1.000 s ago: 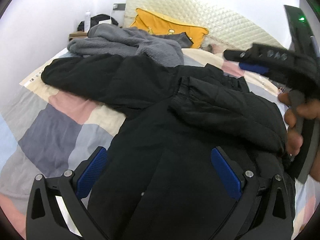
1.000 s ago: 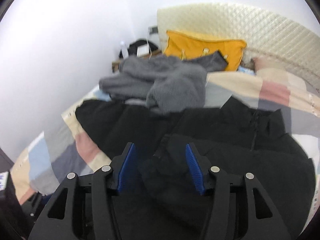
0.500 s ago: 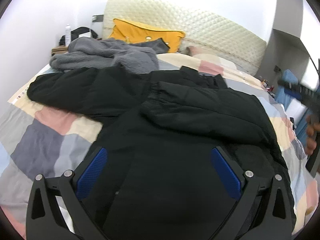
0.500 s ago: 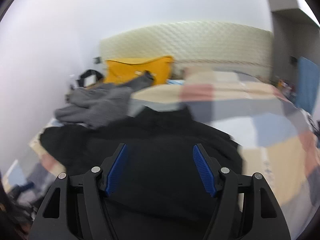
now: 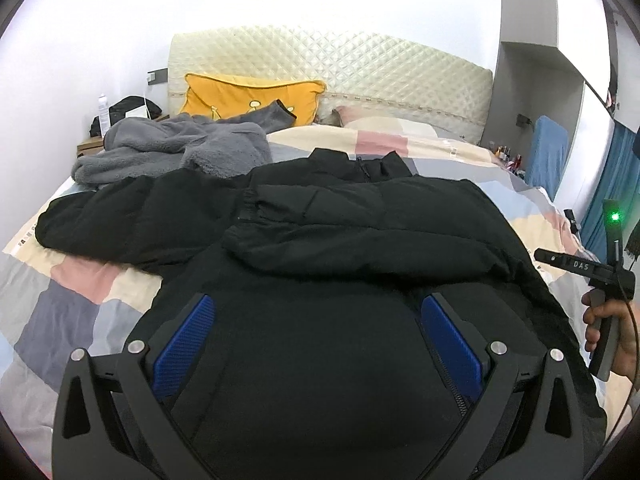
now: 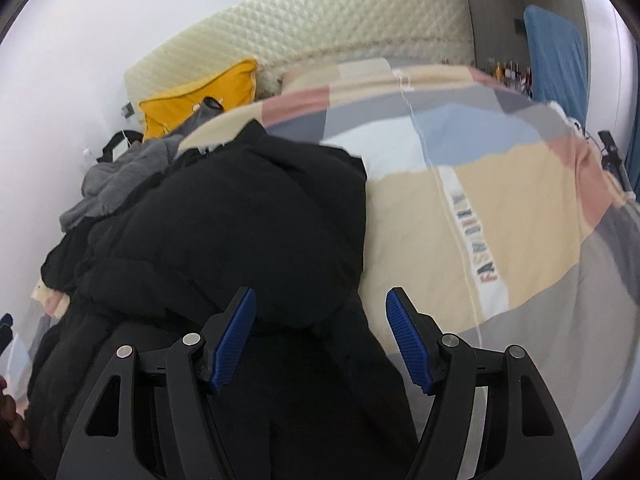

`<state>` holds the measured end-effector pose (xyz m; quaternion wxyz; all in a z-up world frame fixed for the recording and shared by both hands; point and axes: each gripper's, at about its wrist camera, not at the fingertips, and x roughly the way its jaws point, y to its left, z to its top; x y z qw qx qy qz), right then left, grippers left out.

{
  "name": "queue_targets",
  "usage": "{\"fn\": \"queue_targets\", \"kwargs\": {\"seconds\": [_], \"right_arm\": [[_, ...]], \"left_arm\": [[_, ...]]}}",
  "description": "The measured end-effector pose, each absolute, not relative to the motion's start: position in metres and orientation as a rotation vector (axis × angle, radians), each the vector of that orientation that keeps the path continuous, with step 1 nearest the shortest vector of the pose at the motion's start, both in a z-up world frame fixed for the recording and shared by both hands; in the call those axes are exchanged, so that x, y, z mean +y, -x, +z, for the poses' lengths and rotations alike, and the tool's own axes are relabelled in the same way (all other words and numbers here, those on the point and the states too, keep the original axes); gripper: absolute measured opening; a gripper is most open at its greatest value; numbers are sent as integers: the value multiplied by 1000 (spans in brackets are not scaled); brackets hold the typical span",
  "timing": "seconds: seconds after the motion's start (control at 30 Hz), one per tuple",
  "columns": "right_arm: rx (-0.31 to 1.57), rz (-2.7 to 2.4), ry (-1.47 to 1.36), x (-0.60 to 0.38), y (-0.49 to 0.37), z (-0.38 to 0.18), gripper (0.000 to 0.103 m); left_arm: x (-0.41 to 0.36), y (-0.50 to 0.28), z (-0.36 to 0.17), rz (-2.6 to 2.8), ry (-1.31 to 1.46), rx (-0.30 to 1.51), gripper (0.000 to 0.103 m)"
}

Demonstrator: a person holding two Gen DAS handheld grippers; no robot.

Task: Fold large clothes
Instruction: 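Open the right tool and withdraw it from the folded sleeve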

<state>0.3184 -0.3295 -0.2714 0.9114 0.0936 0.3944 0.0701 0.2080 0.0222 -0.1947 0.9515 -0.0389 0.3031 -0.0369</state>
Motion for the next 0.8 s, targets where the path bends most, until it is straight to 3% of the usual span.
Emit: {"fn": "queue_targets", "kwargs": {"seconds": [0.2, 0.33, 0.8], "right_arm": [[895, 120, -37, -309, -332, -298, 67], [941, 42, -96, -327, -340, -317, 67], [761, 45, -235, -351, -342, -297, 67]], "left_arm": [[26, -216, -202, -51, 96, 648, 103], [26, -219, -208, -40, 96, 665, 103], [11, -218, -210, -47, 29, 650, 103]]}}
